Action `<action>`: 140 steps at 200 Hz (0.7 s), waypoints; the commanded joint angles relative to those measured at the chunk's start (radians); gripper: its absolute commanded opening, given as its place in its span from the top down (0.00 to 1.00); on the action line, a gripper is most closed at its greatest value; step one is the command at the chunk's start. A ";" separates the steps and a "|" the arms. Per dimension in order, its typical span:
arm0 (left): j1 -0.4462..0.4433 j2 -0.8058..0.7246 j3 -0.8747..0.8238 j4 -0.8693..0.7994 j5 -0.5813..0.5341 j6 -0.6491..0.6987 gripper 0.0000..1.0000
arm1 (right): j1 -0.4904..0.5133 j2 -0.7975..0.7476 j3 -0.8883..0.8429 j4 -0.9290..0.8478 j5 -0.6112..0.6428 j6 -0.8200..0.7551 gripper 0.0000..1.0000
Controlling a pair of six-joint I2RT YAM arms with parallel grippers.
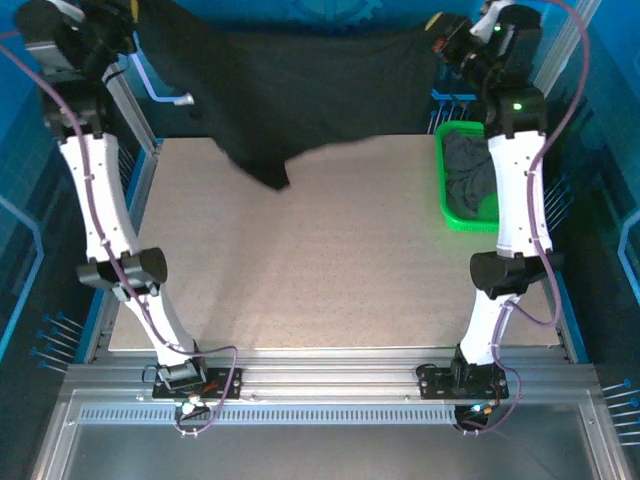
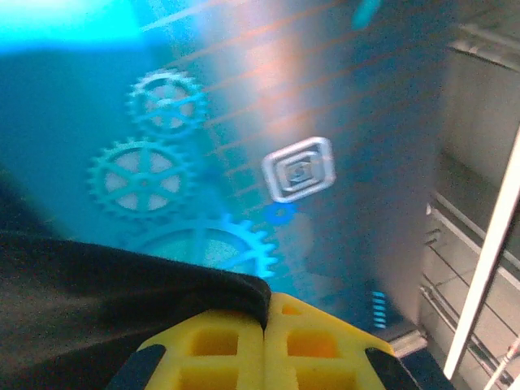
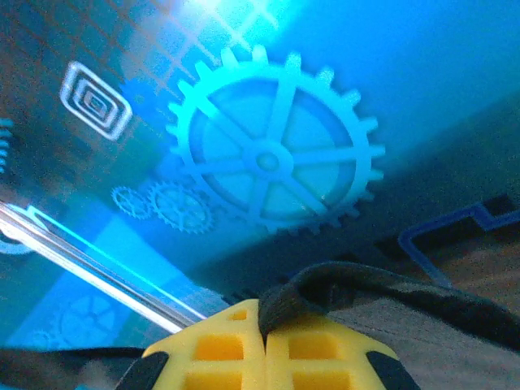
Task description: Fold and stack the t-shirts
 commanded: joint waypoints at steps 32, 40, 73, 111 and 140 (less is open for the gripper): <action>-0.088 -0.644 -0.737 -0.171 -0.202 0.089 1.00 | -0.042 -0.328 -0.457 -0.057 0.120 -0.026 1.00; -0.123 -0.753 -0.924 -0.184 -0.260 0.069 1.00 | -0.041 -0.401 -0.602 -0.045 0.143 -0.019 1.00; -0.217 -1.076 -1.534 -0.234 -0.303 -0.063 1.00 | -0.015 -0.652 -1.182 -0.015 0.230 0.064 1.00; -0.306 -1.133 -1.866 -0.228 -0.194 -0.134 0.47 | 0.002 -0.684 -1.499 -0.136 0.305 0.096 0.53; -0.305 -1.125 -1.813 -0.327 -0.233 -0.053 0.47 | 0.021 -0.653 -1.515 -0.213 0.339 0.034 0.48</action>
